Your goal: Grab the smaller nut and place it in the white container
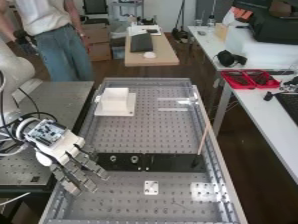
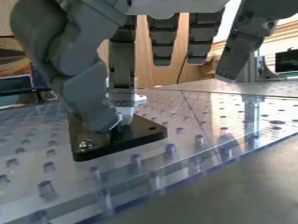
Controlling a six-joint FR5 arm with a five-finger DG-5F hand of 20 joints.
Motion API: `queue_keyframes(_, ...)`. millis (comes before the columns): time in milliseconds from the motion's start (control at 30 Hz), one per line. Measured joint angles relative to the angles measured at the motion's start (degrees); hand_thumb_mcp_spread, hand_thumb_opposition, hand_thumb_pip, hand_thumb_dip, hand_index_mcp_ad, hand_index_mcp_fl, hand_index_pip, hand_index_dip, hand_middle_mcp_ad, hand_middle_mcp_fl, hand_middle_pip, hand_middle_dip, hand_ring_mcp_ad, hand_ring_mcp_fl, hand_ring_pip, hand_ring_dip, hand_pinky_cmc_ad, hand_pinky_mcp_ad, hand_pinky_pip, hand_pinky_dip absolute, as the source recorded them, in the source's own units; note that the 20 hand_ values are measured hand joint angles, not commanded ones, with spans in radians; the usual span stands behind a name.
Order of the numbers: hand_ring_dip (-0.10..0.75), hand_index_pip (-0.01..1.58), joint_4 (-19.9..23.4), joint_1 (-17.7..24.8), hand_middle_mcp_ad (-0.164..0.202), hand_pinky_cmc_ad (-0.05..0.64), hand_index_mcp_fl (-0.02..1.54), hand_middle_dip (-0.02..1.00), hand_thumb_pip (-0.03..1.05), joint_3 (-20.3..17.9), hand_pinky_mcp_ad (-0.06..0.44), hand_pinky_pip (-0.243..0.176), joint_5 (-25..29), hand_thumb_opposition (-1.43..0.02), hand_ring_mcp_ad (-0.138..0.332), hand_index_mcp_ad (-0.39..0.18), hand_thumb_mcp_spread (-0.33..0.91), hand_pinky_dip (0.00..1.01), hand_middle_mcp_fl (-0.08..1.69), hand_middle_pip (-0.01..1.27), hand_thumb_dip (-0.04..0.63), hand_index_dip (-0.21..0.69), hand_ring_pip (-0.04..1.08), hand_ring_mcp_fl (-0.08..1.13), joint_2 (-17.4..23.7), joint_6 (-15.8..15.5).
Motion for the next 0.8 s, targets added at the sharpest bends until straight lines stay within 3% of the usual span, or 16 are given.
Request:
queue_keyframes(367, 0.077, 1.56, 1.9, 0.3, 0.075, 0.328, 0.18, 0.19, 0.84, -0.5, 0.25, -0.122, 0.8, -0.84, 0.166, -0.15, 0.37, 0.59, 0.01, 0.12, 0.204, 0.0, 0.11, 0.0, -0.5, -1.0)
queue_keyframes(400, 0.077, 1.56, 2.4, 0.4, 0.073, 0.328, 0.19, 0.19, 0.83, -0.6, 0.227, -0.122, 0.9, -0.84, 0.166, -0.143, 0.37, 0.59, 0.01, 0.12, 0.204, 0.0, 0.11, 0.0, -0.6, -1.3)
queue_keyframes(800, 0.084, 1.54, 5.4, 1.1, 0.073, 0.333, 0.29, 0.21, 0.79, -0.9, 0.168, -0.105, 1.5, -0.83, 0.166, -0.103, 0.37, 0.56, 0.01, 0.12, 0.206, 0.0, 0.11, 0.0, -1.7, -4.0)
